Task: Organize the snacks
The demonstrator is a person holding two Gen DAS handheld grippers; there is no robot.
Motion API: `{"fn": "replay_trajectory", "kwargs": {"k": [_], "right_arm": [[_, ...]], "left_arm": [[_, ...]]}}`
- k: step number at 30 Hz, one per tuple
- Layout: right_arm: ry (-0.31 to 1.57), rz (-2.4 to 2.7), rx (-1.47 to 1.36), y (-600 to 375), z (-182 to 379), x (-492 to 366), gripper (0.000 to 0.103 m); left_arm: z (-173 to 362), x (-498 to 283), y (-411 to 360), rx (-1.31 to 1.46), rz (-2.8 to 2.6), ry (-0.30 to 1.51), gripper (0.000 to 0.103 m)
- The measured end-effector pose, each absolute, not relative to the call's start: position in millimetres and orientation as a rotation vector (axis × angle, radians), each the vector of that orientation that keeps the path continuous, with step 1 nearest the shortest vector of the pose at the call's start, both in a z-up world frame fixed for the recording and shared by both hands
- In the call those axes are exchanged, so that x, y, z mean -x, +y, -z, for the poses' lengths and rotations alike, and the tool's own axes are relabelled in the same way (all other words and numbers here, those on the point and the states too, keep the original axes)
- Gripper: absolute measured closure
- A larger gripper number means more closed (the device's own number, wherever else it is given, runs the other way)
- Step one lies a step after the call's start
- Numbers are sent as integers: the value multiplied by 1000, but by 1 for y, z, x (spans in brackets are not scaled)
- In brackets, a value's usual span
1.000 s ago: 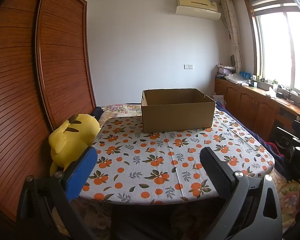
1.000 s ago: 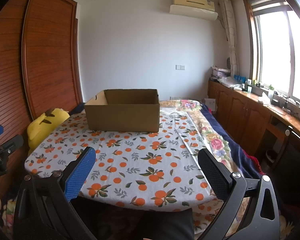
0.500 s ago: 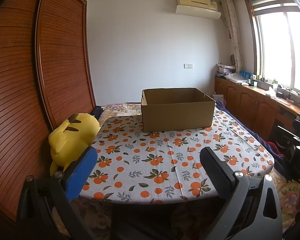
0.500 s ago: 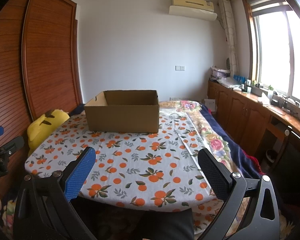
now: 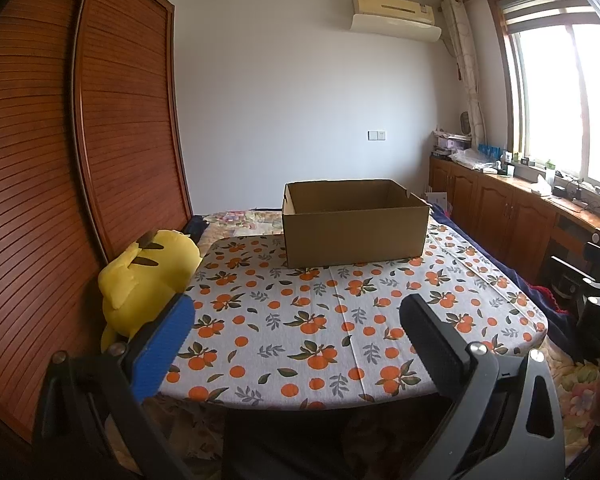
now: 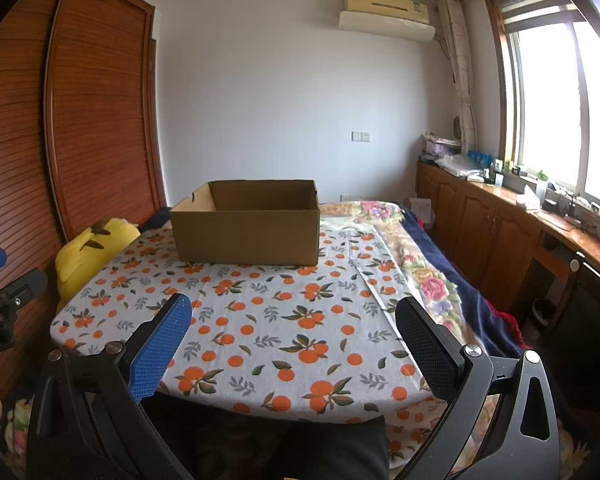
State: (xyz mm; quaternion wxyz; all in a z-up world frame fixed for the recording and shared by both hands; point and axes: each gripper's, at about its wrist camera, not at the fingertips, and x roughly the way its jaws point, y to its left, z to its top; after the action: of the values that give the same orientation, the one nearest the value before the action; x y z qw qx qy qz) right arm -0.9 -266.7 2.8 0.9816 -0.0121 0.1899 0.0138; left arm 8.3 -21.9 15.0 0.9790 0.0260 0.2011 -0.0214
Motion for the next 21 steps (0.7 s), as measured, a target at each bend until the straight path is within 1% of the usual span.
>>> {"fn": "replay_trajectory", "kwargs": {"k": [21], "right_arm": [[383, -28, 20, -263, -3, 0, 0]], "left_arm": [[-17, -7, -21, -56, 41, 397, 0]]}}
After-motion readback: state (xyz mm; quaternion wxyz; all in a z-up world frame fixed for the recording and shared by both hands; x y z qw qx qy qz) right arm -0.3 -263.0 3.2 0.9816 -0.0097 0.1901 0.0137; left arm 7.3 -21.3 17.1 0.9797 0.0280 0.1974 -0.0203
